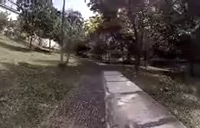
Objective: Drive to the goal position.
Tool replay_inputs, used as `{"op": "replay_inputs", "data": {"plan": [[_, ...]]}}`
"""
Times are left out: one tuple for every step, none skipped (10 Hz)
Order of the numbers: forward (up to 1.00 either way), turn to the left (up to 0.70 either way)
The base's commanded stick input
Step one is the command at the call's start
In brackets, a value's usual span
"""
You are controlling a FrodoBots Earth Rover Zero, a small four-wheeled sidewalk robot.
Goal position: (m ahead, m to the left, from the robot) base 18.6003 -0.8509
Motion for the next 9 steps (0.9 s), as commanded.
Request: {"op": "replay_inputs", "data": {"plan": [[1.0,0.0],[1.0,0.0],[1.0,0.0],[1.0,0.0],[1.0,0.0],[1.0,0.0],[1.0,0.0],[1.0,0.0],[1.0,0.0]]}}
